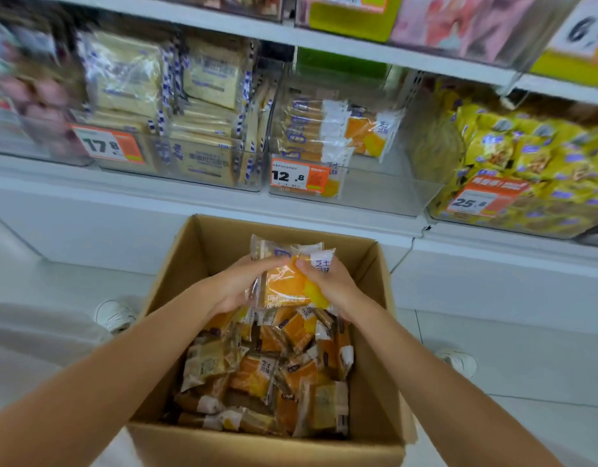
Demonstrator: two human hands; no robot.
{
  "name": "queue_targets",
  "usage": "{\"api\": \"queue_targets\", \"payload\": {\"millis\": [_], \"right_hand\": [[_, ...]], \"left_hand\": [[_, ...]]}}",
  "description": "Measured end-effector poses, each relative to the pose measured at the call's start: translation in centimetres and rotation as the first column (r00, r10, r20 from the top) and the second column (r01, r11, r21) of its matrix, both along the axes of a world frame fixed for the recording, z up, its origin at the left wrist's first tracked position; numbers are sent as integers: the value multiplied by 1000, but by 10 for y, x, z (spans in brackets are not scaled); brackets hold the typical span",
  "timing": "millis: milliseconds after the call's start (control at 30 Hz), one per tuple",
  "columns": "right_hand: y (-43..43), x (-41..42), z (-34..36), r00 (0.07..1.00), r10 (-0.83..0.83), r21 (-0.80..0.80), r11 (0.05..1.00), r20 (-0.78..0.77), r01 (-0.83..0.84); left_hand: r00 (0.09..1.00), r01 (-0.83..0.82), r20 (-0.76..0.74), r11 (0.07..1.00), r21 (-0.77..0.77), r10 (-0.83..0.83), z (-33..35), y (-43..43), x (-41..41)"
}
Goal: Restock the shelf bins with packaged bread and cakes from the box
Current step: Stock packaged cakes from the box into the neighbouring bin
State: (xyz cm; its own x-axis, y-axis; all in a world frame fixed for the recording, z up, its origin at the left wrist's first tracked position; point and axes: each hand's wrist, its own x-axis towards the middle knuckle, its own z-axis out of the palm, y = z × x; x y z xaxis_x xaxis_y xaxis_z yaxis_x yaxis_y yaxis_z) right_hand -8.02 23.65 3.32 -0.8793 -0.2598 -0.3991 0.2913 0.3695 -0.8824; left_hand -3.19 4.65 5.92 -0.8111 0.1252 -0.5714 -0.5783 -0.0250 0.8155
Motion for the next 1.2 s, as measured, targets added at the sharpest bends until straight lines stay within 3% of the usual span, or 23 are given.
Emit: {"api": "queue_targets", "payload": {"millis": [167, 267, 433, 533, 667, 767, 867, 967, 1067, 1200], "right_hand": [[12, -3, 54, 978, 14, 20, 1000, -210, -10], [26, -18, 91, 983, -18, -38, 999, -184, 11], [63, -58, 154, 976, -65, -195, 981, -209, 23], [81, -86, 185, 920, -145, -186, 979, -364, 81], [95, -131, 194, 787, -206, -148, 978, -582, 147], [97, -173, 174, 730, -236, -101, 969, -641, 225], [96, -215, 149, 737, -275, -77, 954, -617, 291], [91, -255, 118, 857, -209, 59, 962, -471, 267], [96, -303, 71, 942, -109, 206, 962, -317, 180], [84, -311, 82, 928, -184, 230, 936, -325, 267]], "left_hand": [[980, -128, -171, 976, -173, 98, 40, 25, -10], [944, -167, -313, 969, -180, 104, 67, 35, -26], [877, -23, -470, 969, -247, -99, 126, 54, -69], [833, 30, -513, 942, -334, -208, 154, 68, -111], [779, -5, -587, 934, -357, -220, 165, 82, -176], [742, -11, -598, 888, -460, -301, 156, 87, -228], [742, -9, -527, 779, -627, -415, 139, 86, -279], [762, -17, -362, 543, -840, -537, 128, 78, -315], [707, -98, -289, 315, -944, -646, 119, 70, -337], [628, 26, -167, 236, -971, -760, 121, 67, -352]]}}
